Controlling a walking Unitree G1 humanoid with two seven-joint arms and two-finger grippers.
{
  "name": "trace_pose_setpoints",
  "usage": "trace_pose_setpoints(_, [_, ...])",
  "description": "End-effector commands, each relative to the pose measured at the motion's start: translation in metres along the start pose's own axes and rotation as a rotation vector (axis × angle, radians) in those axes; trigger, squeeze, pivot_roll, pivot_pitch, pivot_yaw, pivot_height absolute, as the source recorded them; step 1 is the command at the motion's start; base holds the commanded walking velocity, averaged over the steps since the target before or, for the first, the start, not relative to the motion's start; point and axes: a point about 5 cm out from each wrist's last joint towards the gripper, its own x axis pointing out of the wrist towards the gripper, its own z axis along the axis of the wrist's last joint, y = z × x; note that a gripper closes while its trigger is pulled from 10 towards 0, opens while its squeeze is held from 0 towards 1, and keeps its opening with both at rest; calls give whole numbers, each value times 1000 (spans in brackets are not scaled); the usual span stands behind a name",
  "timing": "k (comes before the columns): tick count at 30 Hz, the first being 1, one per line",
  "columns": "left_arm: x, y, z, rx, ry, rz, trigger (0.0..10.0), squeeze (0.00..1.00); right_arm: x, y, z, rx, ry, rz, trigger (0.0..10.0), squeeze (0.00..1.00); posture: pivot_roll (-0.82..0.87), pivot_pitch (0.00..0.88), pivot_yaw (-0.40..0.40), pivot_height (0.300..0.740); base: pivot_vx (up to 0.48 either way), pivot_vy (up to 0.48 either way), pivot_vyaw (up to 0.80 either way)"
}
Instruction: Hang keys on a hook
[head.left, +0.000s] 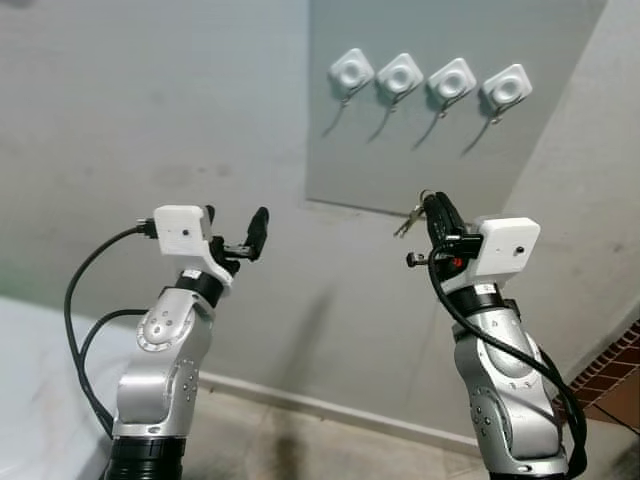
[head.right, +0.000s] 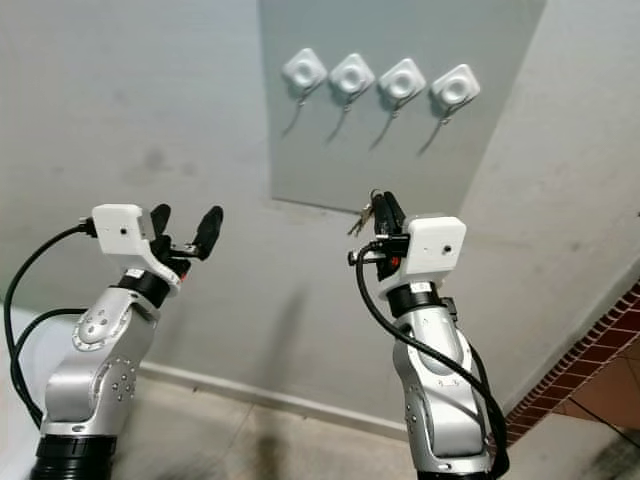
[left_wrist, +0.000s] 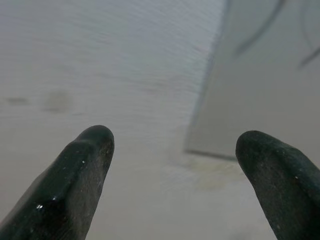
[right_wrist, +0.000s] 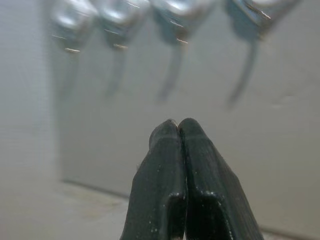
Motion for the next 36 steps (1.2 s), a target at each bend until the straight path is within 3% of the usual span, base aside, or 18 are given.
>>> trace_pose_setpoints(1, [2, -3, 6, 21, -16, 5, 10000, 0, 1, -4, 4, -3, -11, -12, 10000, 0, -72, 0, 4, 740, 0, 0, 0])
trace_pose_setpoints(6, [2, -6, 6, 24, -19, -6, 10000, 0, 2, -2, 4, -1, -9, -3, 10000, 0, -70, 0, 1, 740, 0, 0, 0])
trace_pose_setpoints(11, [1, -29, 14, 91, -48, -130, 10000, 0, 3, 0, 4, 5, -9, 14, 10000, 0, -66, 0, -3, 740, 0, 0, 0])
trace_pose_setpoints(17, [-1, -46, 21, 136, -79, -220, 10000, 0, 6, 5, 9, 23, -27, 41, 10000, 0, -65, 0, -2, 740, 0, 0, 0])
trace_pose_setpoints(24, [-1, -55, 32, 154, -107, -268, 10000, 0, 11, 16, 28, 95, -87, 93, 10000, 0, -63, 0, -4, 740, 0, 0, 0])
trace_pose_setpoints(36, [-2, -59, 39, 199, -121, -301, 10000, 0, 14, 14, 51, 201, -163, 78, 10000, 0, -64, 0, -2, 740, 0, 0, 0])
